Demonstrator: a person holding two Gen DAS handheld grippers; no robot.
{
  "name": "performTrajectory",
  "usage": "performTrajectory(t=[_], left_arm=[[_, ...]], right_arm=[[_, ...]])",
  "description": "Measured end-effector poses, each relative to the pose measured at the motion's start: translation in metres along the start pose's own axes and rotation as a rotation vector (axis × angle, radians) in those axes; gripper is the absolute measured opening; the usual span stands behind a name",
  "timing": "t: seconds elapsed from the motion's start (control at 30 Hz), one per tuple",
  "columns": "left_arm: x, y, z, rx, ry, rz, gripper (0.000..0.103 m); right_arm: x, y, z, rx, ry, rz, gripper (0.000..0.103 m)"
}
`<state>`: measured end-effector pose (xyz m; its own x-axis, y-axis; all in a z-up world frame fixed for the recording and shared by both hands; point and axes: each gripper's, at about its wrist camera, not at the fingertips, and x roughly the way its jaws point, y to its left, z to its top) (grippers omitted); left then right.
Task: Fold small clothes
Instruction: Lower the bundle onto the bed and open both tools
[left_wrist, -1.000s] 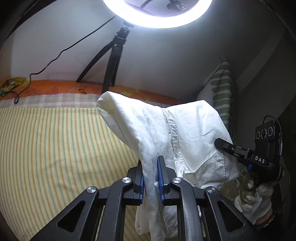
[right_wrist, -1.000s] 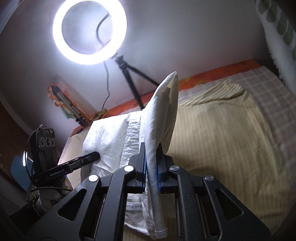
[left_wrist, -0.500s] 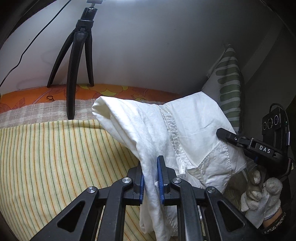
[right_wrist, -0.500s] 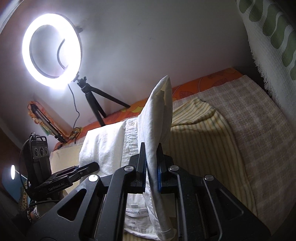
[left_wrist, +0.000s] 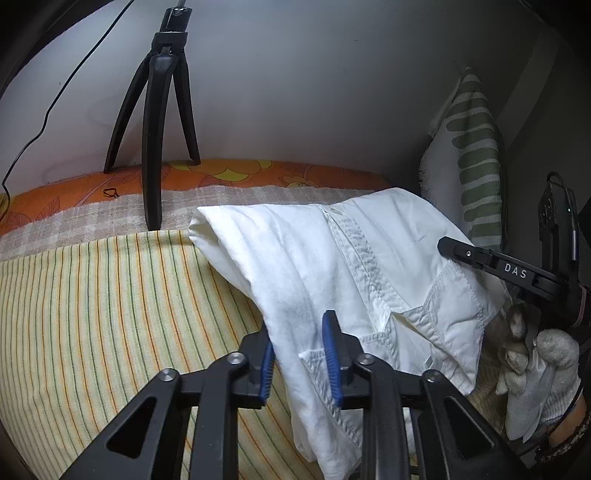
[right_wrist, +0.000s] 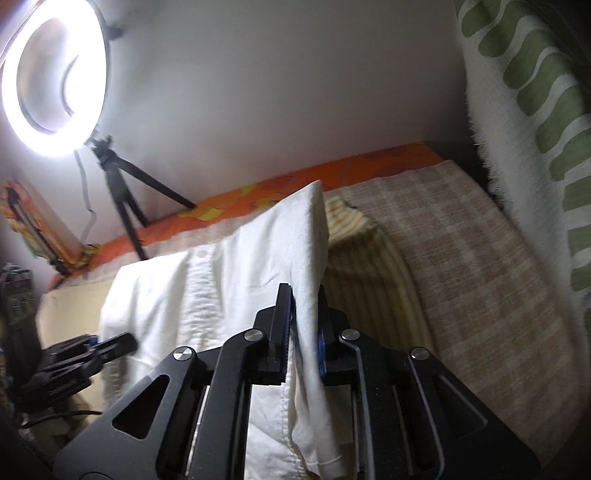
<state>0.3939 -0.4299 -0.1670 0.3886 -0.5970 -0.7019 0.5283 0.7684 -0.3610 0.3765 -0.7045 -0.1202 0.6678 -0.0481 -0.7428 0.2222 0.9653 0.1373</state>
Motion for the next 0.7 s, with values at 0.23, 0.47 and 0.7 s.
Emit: performTrajectory(t=[0.23,0.47,0.7], left_arm=[[-0.017,-0.008,-0.001,0.067,-0.019,0.030,0.064],[-0.048,-0.011,-0.005,0.070,-0.045,0.018,0.079],[-0.087,-0.014,-0.018,0.087,-0.062,0.019,0.087]], right_arm=[[-0.020,0.002,0.000,-0.005,-0.040,-0.060,0.057],[-0.050,0.016,-0.001,0.007,-0.055,-0.033,0.060],[-0.080,0.039,-0.013,-0.007,-0.067,-0.021,0.065]])
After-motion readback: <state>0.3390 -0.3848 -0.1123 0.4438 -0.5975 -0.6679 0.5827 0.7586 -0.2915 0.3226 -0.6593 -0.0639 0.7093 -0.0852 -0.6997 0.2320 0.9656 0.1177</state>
